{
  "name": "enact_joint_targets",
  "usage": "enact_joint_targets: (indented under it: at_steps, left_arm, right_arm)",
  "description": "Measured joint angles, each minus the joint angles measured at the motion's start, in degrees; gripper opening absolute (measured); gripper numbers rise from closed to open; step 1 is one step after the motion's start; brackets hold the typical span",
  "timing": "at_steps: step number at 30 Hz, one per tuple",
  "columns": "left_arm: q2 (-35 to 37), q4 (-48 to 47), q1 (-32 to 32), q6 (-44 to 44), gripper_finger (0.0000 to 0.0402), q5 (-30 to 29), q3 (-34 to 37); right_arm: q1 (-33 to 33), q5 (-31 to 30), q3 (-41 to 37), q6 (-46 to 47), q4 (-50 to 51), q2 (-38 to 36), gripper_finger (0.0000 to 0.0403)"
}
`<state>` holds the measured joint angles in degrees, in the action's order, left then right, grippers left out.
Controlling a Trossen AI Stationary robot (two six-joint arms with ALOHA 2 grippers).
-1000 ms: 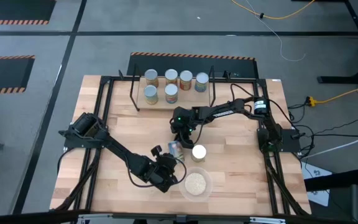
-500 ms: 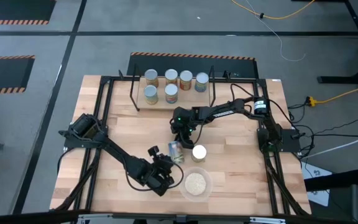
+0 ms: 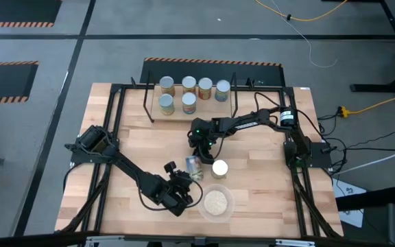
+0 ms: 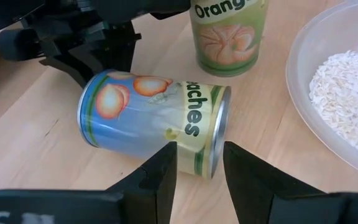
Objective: Pick and place cans onto a shelf
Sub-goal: Put the canned peaches on the shelf
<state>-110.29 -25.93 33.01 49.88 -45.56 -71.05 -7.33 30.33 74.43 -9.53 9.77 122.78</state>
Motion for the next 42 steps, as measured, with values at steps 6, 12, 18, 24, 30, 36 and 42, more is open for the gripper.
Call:
enact_joint_targets:
  at_steps: [6, 12, 18, 24, 30, 36, 42]
  left_arm:
    - [0.01, 0.89, 0.00, -0.74, 0.0124, 0.00, 0.00]
    - [0.01, 1.13, 0.00, -0.96, 0.0124, -0.37, 0.00]
    - [-1.11, 1.46, -0.08, -0.99, 0.0124, -0.35, 0.07]
    - [-2.63, 2.68, -0.66, -1.00, 0.0124, -1.45, 0.03]
    - [-2.83, 2.43, -0.87, -1.04, 0.0124, -1.77, 0.07]
    - [-2.83, 2.35, -0.63, -1.05, 0.0124, -5.46, 0.07]
    - [-2.83, 2.12, -0.74, -1.06, 0.0124, -6.43, 0.07]
  right_arm:
    - [0.02, 0.00, 0.00, 0.02, -0.01, 0.00, 0.0052]
    - [0.02, 0.00, 0.00, 0.02, -0.01, 0.00, 0.0052]
    - [0.02, -0.03, 0.00, 0.02, -0.07, 0.00, 0.0052]
    - [0.00, 0.83, 0.00, 0.06, -0.38, 0.02, 0.0052]
    - [0.00, 1.12, 0.00, 0.06, -0.52, 0.03, 0.0052]
    - [0.02, 1.29, 0.00, 0.24, -0.52, 0.04, 0.0052]
    - [0.02, 1.39, 0.00, 0.24, -0.56, 0.04, 0.0052]
